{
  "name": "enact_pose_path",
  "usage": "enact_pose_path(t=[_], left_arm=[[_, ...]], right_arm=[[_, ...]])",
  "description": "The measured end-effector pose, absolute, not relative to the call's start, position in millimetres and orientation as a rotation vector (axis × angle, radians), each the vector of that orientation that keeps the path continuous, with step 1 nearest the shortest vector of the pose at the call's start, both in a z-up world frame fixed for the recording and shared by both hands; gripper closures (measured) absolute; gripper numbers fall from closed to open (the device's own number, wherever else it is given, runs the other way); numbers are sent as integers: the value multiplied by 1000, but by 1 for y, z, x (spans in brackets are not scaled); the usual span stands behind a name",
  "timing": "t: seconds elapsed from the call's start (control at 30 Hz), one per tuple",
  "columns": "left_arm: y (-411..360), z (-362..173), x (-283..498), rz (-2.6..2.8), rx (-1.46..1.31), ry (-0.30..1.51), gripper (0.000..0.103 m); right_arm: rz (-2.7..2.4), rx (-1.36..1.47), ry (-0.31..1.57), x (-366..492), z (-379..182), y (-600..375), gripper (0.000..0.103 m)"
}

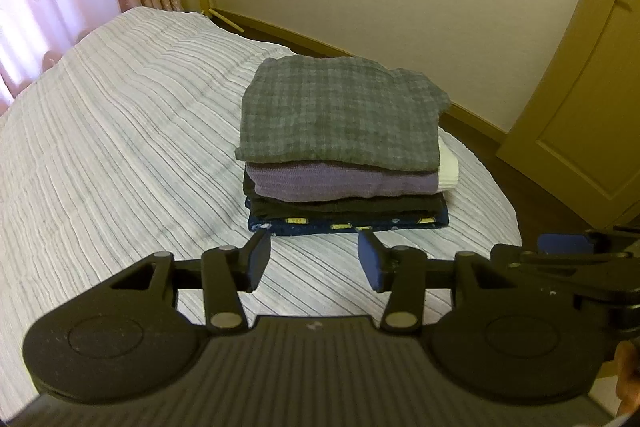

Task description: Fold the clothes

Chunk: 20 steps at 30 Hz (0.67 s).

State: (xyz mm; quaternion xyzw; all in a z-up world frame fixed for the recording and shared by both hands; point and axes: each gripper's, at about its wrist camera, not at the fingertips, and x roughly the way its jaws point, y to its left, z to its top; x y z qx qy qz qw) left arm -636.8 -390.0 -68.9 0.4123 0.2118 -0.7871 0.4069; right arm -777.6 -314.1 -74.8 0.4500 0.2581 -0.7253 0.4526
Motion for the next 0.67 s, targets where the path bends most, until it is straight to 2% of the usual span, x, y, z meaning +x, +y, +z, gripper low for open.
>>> enact_pose_path(t=[0.23, 0.4, 0.67], left_arm=[[-376, -65, -630, -1991, 1020, 537, 54], [-367, -63, -628, -2003, 1001, 550, 47], [-353, -56, -630, -2022, 963, 547, 47]], right_arm=[[-1791, 1098, 629, -770, -71, -299, 56], [-1800, 1086, 622, -769, -66, -290, 56], [-1814, 1074, 605, -770, -60, -276, 56]])
